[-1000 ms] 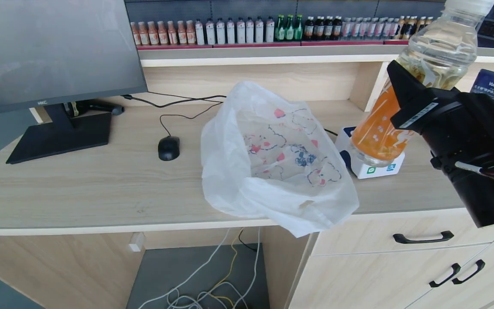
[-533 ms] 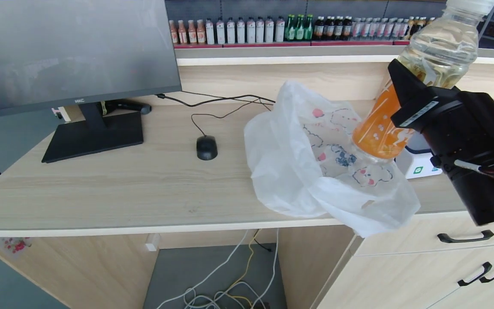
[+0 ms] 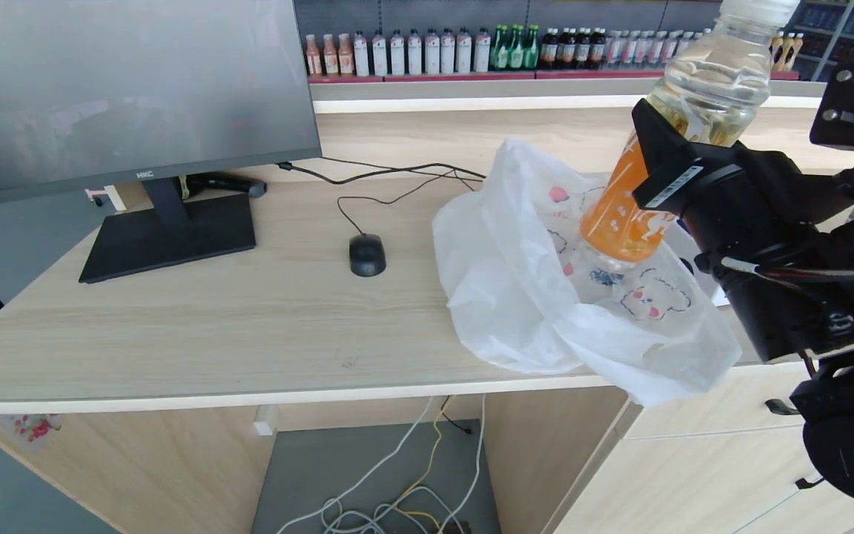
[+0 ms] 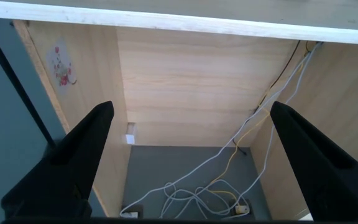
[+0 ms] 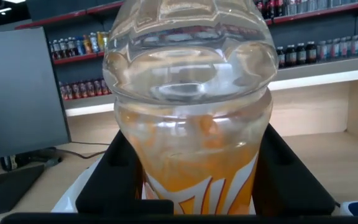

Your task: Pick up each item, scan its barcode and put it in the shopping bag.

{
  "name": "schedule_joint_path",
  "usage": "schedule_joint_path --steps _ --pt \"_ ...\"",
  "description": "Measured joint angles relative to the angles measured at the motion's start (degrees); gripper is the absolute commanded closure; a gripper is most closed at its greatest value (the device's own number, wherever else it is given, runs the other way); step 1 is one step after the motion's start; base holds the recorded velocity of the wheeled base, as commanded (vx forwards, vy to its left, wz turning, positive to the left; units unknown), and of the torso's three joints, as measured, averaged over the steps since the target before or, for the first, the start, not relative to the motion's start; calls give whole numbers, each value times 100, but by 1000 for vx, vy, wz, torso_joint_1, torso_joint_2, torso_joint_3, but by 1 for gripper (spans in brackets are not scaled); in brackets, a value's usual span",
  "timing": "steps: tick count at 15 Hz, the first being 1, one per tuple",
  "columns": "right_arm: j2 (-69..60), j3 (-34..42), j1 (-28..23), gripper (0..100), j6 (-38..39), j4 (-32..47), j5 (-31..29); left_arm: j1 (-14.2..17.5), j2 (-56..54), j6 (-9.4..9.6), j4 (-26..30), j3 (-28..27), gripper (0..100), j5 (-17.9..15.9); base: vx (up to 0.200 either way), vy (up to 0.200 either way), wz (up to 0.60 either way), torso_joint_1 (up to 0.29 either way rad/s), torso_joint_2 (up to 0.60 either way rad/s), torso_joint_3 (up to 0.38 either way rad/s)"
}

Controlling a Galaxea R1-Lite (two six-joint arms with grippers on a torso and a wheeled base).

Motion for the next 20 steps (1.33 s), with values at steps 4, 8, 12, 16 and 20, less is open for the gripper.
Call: schedule_joint_path --steps 4,8,12,16,20 --pt "439 -405 13 100 4 2 40 -2 0 0 0 0 0 0 0 0 0 0 0 0" --pt "916 -772 29 100 4 2 96 -2 0 1 0 0 0 0 0 0 0 0 0 0" --pt "1289 -1117 85 100 1 2 145 0 0 1 0 0 0 0 0 0 0 0 0 0" --pt "1459 -1168 148 100 4 2 196 0 0 1 0 0 0 0 0 0 0 0 0 0" --pt "1606 -1113 148 100 6 -5 268 0 0 1 0 0 0 0 0 0 0 0 0 0"
